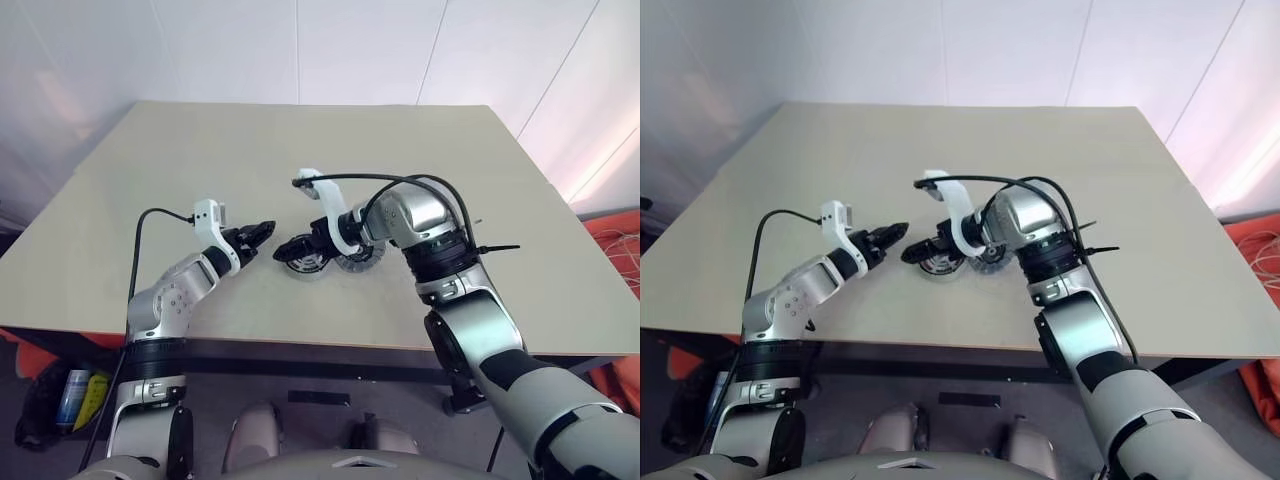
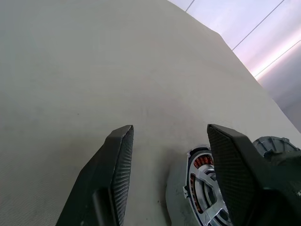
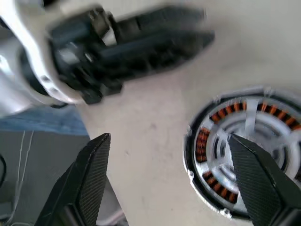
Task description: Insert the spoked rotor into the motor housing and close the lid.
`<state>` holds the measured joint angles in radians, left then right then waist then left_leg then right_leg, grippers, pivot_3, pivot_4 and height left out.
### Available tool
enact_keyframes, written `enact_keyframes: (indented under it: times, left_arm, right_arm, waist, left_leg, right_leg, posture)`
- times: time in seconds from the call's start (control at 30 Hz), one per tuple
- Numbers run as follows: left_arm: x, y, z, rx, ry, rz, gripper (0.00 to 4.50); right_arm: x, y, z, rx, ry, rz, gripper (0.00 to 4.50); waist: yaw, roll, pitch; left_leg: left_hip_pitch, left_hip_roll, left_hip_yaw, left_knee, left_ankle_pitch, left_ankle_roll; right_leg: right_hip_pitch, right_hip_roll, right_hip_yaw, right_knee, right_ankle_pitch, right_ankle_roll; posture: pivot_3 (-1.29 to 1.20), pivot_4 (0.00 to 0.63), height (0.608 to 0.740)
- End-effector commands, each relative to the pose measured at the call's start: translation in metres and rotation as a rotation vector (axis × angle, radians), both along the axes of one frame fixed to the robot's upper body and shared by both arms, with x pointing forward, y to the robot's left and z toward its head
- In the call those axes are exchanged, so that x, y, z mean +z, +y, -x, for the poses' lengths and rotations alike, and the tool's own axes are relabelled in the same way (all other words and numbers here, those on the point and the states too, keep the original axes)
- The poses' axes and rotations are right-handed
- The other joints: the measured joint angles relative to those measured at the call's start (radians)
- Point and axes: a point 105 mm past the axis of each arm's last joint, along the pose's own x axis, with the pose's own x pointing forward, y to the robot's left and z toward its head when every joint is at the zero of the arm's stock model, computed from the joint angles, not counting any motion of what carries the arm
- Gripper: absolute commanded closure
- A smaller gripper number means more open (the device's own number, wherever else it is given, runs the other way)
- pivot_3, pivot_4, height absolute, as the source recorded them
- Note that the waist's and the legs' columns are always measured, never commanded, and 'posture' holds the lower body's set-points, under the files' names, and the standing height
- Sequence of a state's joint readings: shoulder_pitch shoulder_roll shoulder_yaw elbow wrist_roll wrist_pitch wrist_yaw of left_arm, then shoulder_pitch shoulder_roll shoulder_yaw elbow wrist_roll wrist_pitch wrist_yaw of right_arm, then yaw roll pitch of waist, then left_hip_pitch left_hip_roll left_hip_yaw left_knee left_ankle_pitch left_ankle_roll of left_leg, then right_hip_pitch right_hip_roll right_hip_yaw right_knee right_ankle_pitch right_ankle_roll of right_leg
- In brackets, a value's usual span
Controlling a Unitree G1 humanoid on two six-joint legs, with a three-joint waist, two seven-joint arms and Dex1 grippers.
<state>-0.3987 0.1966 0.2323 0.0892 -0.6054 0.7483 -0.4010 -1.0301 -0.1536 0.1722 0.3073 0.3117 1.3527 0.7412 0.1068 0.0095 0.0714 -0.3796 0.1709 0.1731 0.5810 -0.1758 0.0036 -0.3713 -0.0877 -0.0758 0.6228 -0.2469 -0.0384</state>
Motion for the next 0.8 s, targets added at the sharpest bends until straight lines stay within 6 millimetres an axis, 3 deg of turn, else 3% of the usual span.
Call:
enact_keyframes:
  times: [0.03, 0.13, 0.23, 0.37, 0.57, 0.8]
  left_arm:
    - [0.015, -0.007, -0.004, -0.042, -0.056, -0.006, 1.85]
    - [0.015, -0.014, -0.005, -0.077, -0.052, -0.006, 1.85]
    - [0.015, -0.019, -0.005, -0.107, -0.046, -0.006, 1.85]
    - [0.015, -0.031, -0.002, -0.184, -0.008, 0.025, 1.85]
    - [0.001, -0.057, 0.002, -0.323, 0.107, 0.076, 1.85]
    - [-0.024, -0.059, 0.001, -0.339, 0.243, 0.099, 1.85]
  right_arm:
    - [0.047, -0.01, -0.017, 0.034, -0.293, -0.068, 0.07]
    - [0.051, -0.048, -0.041, -0.007, -0.549, 0.045, 0.07]
    - [0.046, -0.084, -0.052, -0.048, -0.654, 0.138, 0.07]
    - [0.029, -0.143, -0.054, -0.158, -0.713, 0.268, 0.99]
    - [0.022, -0.172, -0.044, -0.285, -0.691, 0.268, 3.03]
    - [0.029, -0.182, -0.043, -0.356, -0.727, 0.277, 3.03]
  waist:
    - [0.005, -0.001, 0.0]
    - [0.018, -0.001, 0.0]
    - [0.026, -0.001, 0.0]
    - [0.026, -0.001, 0.0]
    - [0.015, -0.001, 0.0]
    - [0.018, -0.001, -0.001]
  left_leg:
    - [0.0, 0.0, 0.0, 0.0, 0.0, 0.0]
    - [0.0, 0.0, 0.0, 0.0, 0.0, 0.0]
    - [0.0, 0.0, 0.0, 0.0, 0.0, 0.0]
    - [0.0, -0.001, 0.0, 0.001, 0.0, 0.001]
    - [-0.001, -0.001, 0.001, 0.001, -0.001, 0.004]
    - [0.003, 0.001, 0.002, 0.001, 0.001, 0.007]
  right_leg:
    - [0.0, 0.0, 0.0, 0.0, 0.0, 0.0]
    - [0.001, 0.0, 0.0, -0.001, 0.0, 0.0]
    - [0.001, 0.0, 0.0, -0.001, 0.0, 0.0]
    - [0.002, 0.0, 0.0, -0.001, 0.0, 0.0]
    - [-0.001, 0.0, 0.001, 0.001, -0.002, -0.004]
    - [0.003, 0.001, 0.001, 0.001, -0.001, -0.007]
  posture:
    - [0.0, 0.0, 0.74]
    - [0.0, 0.0, 0.74]
    - [0.0, 0.0, 0.74]
    - [0.0, 0.0, 0.74]
    - [0.0, 0.0, 0.74]
    - [0.0, 0.0, 0.74]
